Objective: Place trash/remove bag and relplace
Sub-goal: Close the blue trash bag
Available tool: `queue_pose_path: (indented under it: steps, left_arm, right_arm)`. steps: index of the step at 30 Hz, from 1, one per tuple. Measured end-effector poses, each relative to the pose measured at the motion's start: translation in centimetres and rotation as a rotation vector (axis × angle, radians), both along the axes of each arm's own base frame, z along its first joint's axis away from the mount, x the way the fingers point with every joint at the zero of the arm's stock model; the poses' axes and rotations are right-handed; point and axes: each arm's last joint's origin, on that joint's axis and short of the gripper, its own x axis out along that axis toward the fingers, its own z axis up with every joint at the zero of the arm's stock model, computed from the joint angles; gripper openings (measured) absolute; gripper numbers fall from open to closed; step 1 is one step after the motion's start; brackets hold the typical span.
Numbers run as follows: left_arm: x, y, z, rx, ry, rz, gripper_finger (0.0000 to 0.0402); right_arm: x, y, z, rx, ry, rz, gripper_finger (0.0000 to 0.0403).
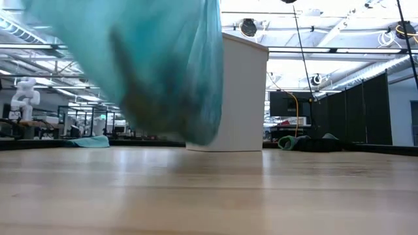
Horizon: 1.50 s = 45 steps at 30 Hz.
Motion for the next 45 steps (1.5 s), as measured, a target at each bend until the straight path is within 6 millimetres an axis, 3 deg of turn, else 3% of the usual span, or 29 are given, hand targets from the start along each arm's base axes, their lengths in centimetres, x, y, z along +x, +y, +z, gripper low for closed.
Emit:
queue_pose_path:
  steps: [4,6,12,16,23,39,45]
  left_arm:
    - [-0.9,-0.3,1.2,0.078,-0.169,-0.139,0.0]
    - [-1.0,-0.4,1.3,0.09,-0.186,-0.158,0.0]
    - [-0.5,0.0,0.8,0.053,-0.114,-0.074,0.0]
    - [-0.5,0.2,0.9,0.053,-0.114,-0.066,0.0]
    - [1.3,1.4,-1.5,-0.02,0.157,0.026,0.0]
    - [2.9,1.6,-2.8,0.001,0.238,0.028,0.0]
    - [2.9,1.7,-4.4,0.031,0.414,0.078,0.0006]
  right_arm:
    - [-1.7,0.2,3.1,-0.004,-0.211,0.039,0.0]
    - [-2.1,0.3,3.9,-0.026,-0.226,0.067,0.0]
    - [0.5,0.4,0.7,-0.036,0.124,0.036,0.0]
    - [0.1,0.8,1.6,-0.053,0.032,0.043,0.0]
    - [0.8,0.4,0.4,-0.064,0.123,-0.004,0.0]
    - [1.0,0.1,-0.1,-0.083,0.16,-0.021,0.0]
    - [1.1,0.0,-0.6,-0.119,0.184,-0.042,0.0]
